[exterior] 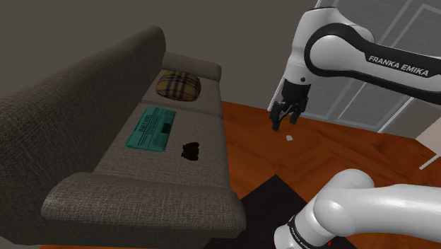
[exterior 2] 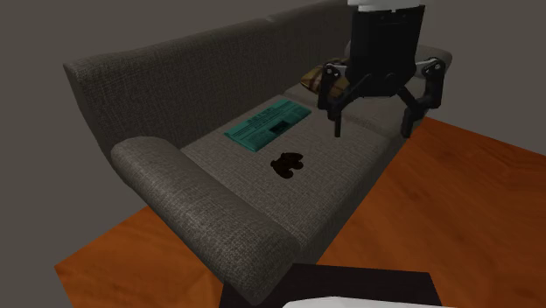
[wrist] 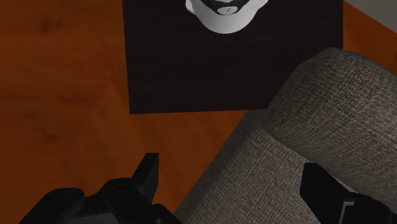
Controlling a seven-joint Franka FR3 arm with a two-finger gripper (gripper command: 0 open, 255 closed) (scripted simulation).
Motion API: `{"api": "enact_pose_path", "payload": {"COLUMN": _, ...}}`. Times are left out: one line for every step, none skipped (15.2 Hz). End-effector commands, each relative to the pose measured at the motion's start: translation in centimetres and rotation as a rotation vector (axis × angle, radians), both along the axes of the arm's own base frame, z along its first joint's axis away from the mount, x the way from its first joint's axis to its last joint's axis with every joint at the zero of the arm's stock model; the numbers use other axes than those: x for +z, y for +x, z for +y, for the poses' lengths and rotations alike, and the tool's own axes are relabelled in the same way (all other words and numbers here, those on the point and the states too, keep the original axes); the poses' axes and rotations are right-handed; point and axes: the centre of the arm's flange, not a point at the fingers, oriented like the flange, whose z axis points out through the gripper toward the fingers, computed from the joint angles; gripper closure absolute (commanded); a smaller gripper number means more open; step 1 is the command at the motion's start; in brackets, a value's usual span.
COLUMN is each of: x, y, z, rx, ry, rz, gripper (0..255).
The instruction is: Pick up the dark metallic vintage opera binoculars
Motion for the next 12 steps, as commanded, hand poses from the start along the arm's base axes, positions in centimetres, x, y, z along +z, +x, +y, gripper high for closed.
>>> {"api": "enact_pose_path", "payload": {"x": 0.0, "y": 0.0, "z": 0.0, "rx": 0.0, "ry": 0.0, "rz": 0.0, "gripper": 0}}
{"api": "enact_pose_path", "payload": {"x": -1.0, "y": 0.8, "z": 0.2, "rx": 0.005, "ry": 0.004, "rz": -0.002, "gripper": 0}}
{"api": "enact_pose_path", "payload": {"x": -2.0, "y": 1.6, "z": 0.4, "rx": 0.011, "ry": 0.008, "rz": -0.004, "gripper": 0}}
{"api": "enact_pose_path", "payload": {"x": -3.0, "y": 2.4, "z": 0.6, "rx": 0.016, "ry": 0.012, "rz": -0.006, "gripper": 0}}
{"api": "enact_pose_path", "payload": {"x": -4.0, "y": 3.1, "z": 0.8, "rx": 0.021, "ry": 0.016, "rz": -0.008, "gripper": 0}}
{"api": "enact_pose_path", "payload": {"x": -5.0, "y": 3.9, "z": 1.0, "rx": 0.026, "ry": 0.02, "rz": -0.01, "gripper": 0}}
{"api": "enact_pose_path", "payload": {"x": -5.9, "y": 4.7, "z": 1.2, "rx": 0.032, "ry": 0.024, "rz": -0.012, "gripper": 0}}
{"api": "enact_pose_path", "payload": {"x": -6.9, "y": 5.5, "z": 1.5, "rx": 0.037, "ry": 0.028, "rz": -0.013, "gripper": 0}}
{"api": "enact_pose_path", "payload": {"x": -7.9, "y": 6.3, "z": 1.7, "rx": 0.042, "ry": 0.032, "rz": -0.015, "gripper": 0}}
{"api": "enact_pose_path", "payload": {"x": -8.9, "y": 7.1, "z": 2.0, "rx": 0.048, "ry": 0.036, "rz": -0.017, "gripper": 0}}
{"api": "enact_pose_path", "payload": {"x": -9.8, "y": 7.9, "z": 2.2, "rx": 0.053, "ry": 0.041, "rz": -0.019, "gripper": 0}}
{"api": "enact_pose_path", "payload": {"x": -10.8, "y": 8.7, "z": 2.5, "rx": 0.058, "ry": 0.045, "rz": -0.021, "gripper": 0}}
